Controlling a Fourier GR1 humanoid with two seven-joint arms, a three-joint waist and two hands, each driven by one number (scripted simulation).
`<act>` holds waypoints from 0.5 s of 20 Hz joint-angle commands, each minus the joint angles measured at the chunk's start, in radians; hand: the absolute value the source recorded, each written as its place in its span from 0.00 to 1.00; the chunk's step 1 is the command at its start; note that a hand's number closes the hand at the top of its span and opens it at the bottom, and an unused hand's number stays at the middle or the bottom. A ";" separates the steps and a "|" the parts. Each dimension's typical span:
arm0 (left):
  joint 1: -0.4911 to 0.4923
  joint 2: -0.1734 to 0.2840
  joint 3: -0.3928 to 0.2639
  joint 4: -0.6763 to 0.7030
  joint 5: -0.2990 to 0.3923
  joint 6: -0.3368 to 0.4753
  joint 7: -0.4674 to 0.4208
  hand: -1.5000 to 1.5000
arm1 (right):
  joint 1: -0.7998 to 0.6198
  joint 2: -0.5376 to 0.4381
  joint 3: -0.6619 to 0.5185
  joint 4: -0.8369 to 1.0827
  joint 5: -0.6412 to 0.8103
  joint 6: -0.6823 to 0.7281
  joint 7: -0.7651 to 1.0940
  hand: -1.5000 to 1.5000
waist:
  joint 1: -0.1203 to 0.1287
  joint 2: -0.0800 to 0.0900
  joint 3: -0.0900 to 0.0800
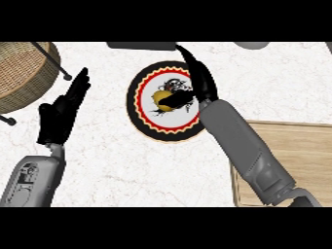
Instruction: Pick the lemon from the tray and place it in the plate
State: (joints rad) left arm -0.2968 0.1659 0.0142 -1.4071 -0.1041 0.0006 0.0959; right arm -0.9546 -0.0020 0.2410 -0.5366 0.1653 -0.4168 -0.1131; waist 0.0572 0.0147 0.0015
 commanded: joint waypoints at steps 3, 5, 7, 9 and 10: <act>0.009 -0.007 0.020 0.034 -0.009 0.026 -0.005 0.50 | 0.029 -0.027 -0.136 -0.009 -0.087 -0.054 -0.064 0.00 | -0.050 -0.010 -0.001; 0.006 -0.003 0.015 0.002 -0.024 0.035 -0.002 0.50 | 0.056 -0.087 -0.173 -0.026 -0.119 0.011 -0.092 0.00 | -0.053 -0.012 -0.001; 0.013 0.008 0.033 -0.014 0.003 0.014 0.026 0.50 | 0.106 -0.149 -0.213 -0.001 -0.148 0.081 -0.185 0.00 | -0.049 -0.010 -0.001; 0.040 0.003 0.037 0.003 -0.002 0.022 -0.007 0.50 | 0.156 -0.215 -0.233 -0.052 -0.170 0.141 -0.196 0.00 | -0.056 -0.013 -0.001; 0.074 -0.022 0.001 -0.077 -0.016 0.033 0.032 0.50 | 0.148 -0.220 -0.233 -0.085 -0.172 0.157 -0.147 0.00 | -0.054 -0.016 -0.001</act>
State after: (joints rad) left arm -0.2569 0.1646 0.0323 -1.4291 -0.1122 0.0206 0.1020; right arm -0.8506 -0.1529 0.0513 -0.5820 0.0276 -0.3315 -0.2446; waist 0.0077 0.0024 0.0005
